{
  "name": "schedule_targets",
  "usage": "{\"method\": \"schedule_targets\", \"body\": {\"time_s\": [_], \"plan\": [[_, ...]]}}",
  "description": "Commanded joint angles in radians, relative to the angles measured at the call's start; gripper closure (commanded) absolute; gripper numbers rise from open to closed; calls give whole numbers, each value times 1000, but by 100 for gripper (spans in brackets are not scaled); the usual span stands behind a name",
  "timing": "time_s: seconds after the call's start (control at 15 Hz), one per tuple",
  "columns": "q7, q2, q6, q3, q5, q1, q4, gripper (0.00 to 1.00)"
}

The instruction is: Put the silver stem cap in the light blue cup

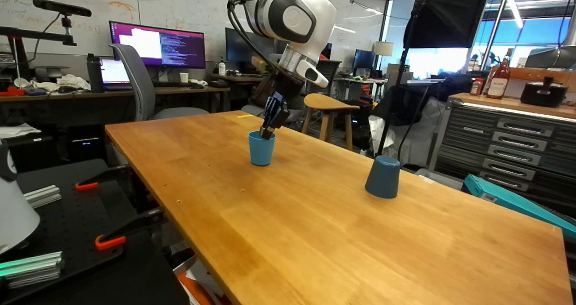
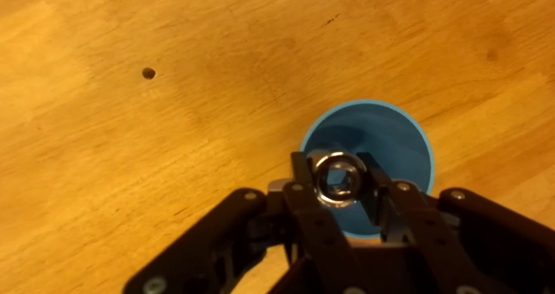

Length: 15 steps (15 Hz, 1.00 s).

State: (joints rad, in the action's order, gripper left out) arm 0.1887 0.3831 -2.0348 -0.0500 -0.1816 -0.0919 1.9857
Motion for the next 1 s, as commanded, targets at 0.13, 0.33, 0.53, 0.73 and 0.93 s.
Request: {"method": "schedule_targets", "body": {"time_s": [0.13, 0.33, 0.53, 0.73, 0.93], "plan": [[-19, 9, -14, 4, -32, 6, -8, 92], [-21, 10, -4, 12, -40, 9, -14, 92], [-24, 6, -1, 21, -53, 17, -16, 92], [-29, 4, 12, 32, -68, 23, -21, 92], [-35, -6, 22, 38, -82, 28, -28, 92]]}}
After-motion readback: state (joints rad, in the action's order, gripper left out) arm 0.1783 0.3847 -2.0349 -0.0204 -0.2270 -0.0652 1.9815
